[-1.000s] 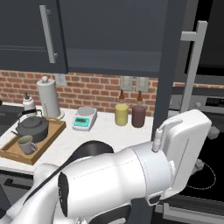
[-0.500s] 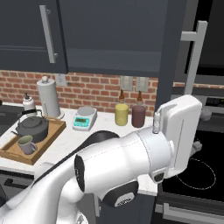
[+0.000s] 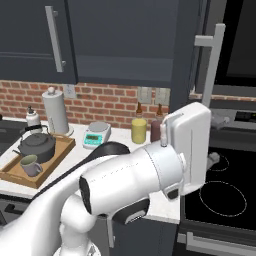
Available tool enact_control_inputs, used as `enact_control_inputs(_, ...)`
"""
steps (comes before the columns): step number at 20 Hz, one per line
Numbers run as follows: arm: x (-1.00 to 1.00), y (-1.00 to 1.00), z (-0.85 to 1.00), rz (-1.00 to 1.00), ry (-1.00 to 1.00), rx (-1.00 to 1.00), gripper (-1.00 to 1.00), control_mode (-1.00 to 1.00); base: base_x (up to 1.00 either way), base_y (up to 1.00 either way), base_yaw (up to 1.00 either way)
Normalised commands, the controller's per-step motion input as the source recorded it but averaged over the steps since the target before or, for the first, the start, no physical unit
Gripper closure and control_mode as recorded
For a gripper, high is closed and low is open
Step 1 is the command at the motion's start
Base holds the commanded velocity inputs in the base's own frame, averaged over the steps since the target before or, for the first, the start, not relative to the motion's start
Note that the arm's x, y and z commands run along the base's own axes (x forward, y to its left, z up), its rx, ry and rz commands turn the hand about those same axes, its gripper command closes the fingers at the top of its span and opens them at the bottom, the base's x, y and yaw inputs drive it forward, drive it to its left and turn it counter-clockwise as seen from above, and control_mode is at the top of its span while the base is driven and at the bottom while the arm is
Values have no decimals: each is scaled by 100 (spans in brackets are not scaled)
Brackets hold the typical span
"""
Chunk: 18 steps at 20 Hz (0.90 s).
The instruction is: Pick the kettle from the counter and place it on the tray. Then pick the mug from the cabinet and place it on the tray. Then close the cabinet doors.
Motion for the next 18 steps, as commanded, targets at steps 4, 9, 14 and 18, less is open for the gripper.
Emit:
enact_control_inputs(4, 34, 39, 6, 5, 0, -7, -100, -100, 0, 0, 0)
enact_control_inputs(9, 32, 54, 5, 10, 0, -8, -100, -100, 0, 0, 0)
enact_control_inputs(14, 23, 56, 7, 18, 0, -5, -100, -100, 0, 0, 0)
enact_control_inputs(18, 35, 54, 11, 17, 0, -1, -100, -100, 0, 0, 0)
